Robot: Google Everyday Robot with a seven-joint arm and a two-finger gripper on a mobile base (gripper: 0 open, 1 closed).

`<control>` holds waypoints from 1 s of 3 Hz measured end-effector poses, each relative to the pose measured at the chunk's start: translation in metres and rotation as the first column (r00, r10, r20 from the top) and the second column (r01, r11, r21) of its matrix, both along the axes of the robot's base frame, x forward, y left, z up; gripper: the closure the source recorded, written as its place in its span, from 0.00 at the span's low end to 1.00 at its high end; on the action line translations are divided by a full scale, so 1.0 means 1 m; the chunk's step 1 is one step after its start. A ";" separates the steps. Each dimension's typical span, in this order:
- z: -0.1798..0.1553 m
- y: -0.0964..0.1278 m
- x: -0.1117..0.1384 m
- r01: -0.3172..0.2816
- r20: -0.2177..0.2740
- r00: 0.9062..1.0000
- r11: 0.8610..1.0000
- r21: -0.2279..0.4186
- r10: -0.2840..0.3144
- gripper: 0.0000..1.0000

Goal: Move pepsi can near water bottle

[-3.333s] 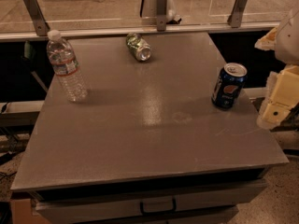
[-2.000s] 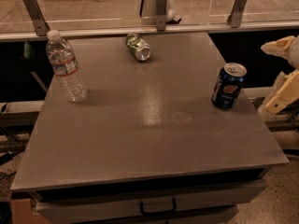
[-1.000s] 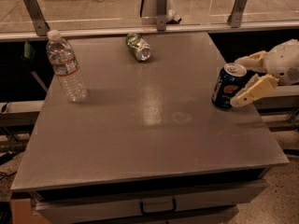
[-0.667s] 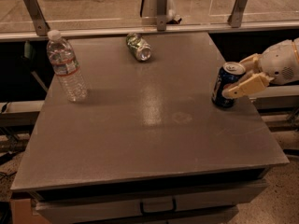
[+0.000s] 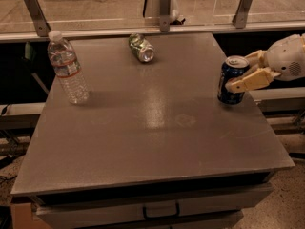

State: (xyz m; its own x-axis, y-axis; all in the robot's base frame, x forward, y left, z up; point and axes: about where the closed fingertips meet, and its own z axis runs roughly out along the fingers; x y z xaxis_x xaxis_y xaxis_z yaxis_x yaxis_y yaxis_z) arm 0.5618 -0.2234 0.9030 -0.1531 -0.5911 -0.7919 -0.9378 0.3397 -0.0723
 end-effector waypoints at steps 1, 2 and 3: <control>-0.001 0.002 0.001 -0.003 -0.001 1.000 1.000 0.001 0.003 1.00; 0.008 0.050 0.018 -0.088 0.036 0.996 0.995 0.038 0.087 1.00; 0.032 0.128 0.043 -0.223 0.111 0.971 0.972 0.073 0.214 1.00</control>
Offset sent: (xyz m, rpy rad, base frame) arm 0.0429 0.1214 0.0240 0.0989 -0.0970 0.2146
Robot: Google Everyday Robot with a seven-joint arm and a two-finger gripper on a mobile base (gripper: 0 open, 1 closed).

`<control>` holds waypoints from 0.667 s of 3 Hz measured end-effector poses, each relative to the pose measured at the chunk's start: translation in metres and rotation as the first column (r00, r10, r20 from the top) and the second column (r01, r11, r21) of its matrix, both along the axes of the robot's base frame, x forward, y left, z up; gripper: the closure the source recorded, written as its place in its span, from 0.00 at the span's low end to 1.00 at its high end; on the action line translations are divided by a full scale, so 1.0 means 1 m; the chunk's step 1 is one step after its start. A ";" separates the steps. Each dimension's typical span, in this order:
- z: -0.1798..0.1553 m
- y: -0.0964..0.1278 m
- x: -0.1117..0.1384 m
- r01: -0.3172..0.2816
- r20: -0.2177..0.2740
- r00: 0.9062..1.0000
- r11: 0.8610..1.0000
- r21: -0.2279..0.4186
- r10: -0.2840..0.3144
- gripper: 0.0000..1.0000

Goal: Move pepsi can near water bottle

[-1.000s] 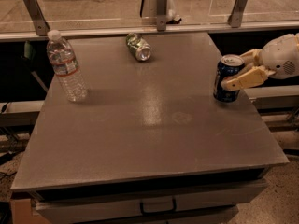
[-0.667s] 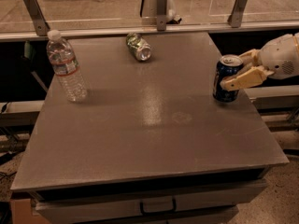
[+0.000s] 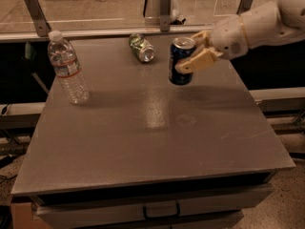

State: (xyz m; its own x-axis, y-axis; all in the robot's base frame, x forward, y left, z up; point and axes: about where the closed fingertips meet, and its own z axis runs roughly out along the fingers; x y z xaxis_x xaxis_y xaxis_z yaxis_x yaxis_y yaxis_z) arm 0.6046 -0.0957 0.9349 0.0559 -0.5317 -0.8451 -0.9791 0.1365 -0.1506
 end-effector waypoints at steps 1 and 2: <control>0.005 0.071 0.016 -0.086 0.021 0.996 0.996 0.034 0.086 1.00; 0.001 0.131 0.021 -0.129 0.021 0.992 0.987 0.098 0.127 1.00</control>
Offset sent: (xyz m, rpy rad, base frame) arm 0.0274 0.2039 -0.0093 0.1877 0.0006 0.1637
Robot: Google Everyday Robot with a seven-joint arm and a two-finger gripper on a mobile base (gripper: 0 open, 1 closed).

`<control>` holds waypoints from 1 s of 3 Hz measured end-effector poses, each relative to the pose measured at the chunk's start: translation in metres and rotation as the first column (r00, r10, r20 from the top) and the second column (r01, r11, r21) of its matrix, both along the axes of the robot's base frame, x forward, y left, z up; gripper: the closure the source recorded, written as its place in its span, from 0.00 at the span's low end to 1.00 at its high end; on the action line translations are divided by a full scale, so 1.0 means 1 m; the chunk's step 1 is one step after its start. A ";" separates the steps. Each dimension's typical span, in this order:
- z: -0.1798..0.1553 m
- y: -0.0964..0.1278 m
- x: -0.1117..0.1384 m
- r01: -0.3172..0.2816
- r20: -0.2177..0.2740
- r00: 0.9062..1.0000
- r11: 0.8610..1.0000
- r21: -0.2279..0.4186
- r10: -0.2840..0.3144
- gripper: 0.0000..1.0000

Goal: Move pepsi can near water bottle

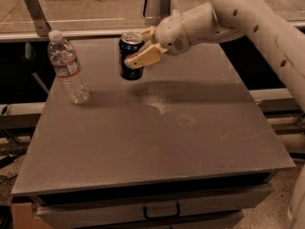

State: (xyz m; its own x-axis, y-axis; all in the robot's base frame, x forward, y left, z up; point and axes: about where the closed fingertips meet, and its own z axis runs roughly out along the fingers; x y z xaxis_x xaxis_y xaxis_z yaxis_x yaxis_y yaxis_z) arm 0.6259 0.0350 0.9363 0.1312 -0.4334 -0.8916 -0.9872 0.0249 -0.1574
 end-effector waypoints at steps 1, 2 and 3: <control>-0.014 0.052 -0.006 -0.019 -0.012 1.000 0.997 0.073 0.020 1.00; -0.023 0.075 -0.010 -0.026 -0.018 0.999 0.994 0.108 0.028 1.00; -0.035 0.090 -0.015 -0.053 -0.029 0.998 0.994 0.100 0.056 0.81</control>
Offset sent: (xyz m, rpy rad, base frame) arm -0.0122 0.0959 -0.0340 0.1505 0.0243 0.0261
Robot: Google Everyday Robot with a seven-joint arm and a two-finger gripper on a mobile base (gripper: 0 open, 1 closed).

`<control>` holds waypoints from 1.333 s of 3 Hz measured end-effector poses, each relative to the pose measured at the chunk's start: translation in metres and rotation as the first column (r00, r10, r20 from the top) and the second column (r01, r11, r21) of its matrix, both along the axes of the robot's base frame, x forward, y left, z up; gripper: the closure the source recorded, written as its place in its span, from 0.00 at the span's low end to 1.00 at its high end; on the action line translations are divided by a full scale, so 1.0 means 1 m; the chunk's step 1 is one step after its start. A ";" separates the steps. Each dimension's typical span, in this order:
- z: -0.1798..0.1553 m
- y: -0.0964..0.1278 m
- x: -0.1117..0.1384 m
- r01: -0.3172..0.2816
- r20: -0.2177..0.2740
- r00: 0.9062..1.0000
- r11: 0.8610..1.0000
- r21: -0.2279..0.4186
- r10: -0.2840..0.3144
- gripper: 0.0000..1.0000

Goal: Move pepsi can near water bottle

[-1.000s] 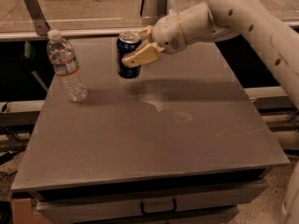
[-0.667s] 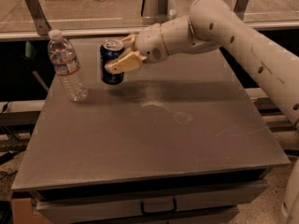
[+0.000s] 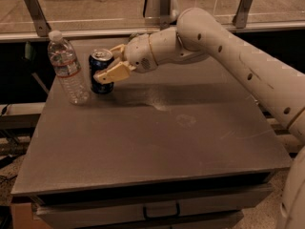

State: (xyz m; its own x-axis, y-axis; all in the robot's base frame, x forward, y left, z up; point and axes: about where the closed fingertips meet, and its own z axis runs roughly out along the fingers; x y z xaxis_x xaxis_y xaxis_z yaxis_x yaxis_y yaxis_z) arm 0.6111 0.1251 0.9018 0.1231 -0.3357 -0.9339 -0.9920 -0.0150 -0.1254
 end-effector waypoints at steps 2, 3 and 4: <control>-0.009 0.011 -0.004 -0.028 -0.009 1.000 1.000 -0.010 0.028 0.35; -0.010 0.014 -0.004 -0.036 -0.009 0.999 0.999 -0.013 0.036 0.12; -0.010 0.015 -0.004 -0.037 -0.007 0.999 0.999 -0.013 0.037 0.00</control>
Offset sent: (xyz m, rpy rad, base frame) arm -0.0039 0.0118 -0.0127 -0.0145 0.0112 0.0350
